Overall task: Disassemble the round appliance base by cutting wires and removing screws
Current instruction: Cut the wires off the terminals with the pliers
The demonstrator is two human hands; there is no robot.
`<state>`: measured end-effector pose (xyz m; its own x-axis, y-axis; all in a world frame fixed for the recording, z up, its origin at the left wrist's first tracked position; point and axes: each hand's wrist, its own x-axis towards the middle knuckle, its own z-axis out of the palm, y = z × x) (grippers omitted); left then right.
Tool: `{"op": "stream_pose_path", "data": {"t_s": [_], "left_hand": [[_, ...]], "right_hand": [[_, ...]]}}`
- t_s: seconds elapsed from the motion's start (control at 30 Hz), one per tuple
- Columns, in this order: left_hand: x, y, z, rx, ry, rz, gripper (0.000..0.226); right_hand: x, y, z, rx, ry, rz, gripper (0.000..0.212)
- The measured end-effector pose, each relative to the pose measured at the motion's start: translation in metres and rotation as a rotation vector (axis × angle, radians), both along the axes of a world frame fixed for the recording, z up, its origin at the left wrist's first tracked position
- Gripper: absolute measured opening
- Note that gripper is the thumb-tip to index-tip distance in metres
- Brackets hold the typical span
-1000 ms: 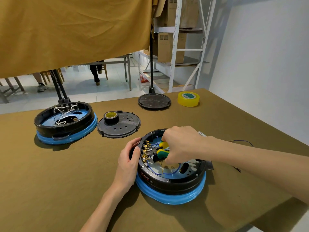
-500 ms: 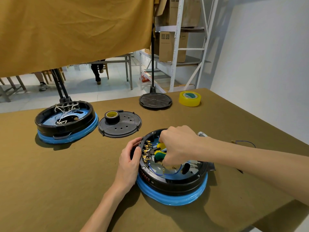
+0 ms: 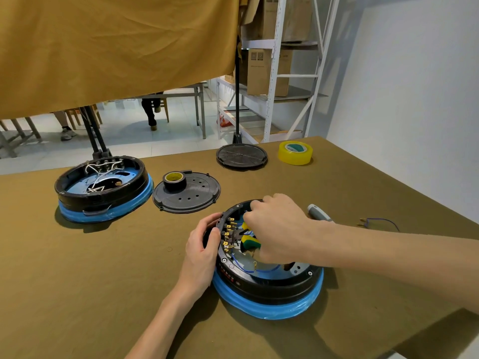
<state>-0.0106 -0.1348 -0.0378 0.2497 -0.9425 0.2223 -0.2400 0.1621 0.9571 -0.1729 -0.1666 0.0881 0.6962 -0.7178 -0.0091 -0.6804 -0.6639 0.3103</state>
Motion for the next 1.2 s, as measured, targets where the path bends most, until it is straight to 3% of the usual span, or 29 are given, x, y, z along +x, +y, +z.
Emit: {"op": "stream_pose_path", "data": {"t_s": [0.13, 0.27, 0.4, 0.53, 0.63, 0.77, 0.87, 1.2], "left_hand": [[0.000, 0.000, -0.001, 0.001, 0.001, -0.001, 0.047], [0.000, 0.000, -0.001, -0.006, 0.012, -0.003, 0.047], [0.000, -0.001, -0.001, -0.003, 0.023, -0.015, 0.046], [0.000, 0.000, -0.002, -0.014, 0.012, -0.010, 0.041], [0.001, -0.001, -0.003, -0.004, 0.006, -0.011, 0.046], [0.003, -0.002, -0.004, -0.010, -0.001, -0.017, 0.047], [0.003, -0.002, -0.005, -0.005, -0.015, -0.017, 0.045], [0.003, -0.003, -0.004, 0.001, -0.010, -0.021, 0.041]], "right_hand": [[-0.004, -0.006, 0.010, 0.125, -0.029, -0.114, 0.039], [-0.002, 0.003, -0.002, -0.039, 0.006, 0.026, 0.030], [-0.008, -0.005, 0.002, 0.040, -0.027, -0.057, 0.032], [-0.008, -0.003, -0.004, -0.037, -0.021, 0.044, 0.030], [-0.010, -0.005, -0.003, 0.006, -0.032, -0.002, 0.036], [-0.009, 0.001, -0.010, -0.121, 0.009, 0.094, 0.035], [-0.012, -0.001, -0.005, -0.018, -0.032, 0.010, 0.034], [-0.013, 0.000, -0.009, -0.001, -0.056, -0.014, 0.028]]}}
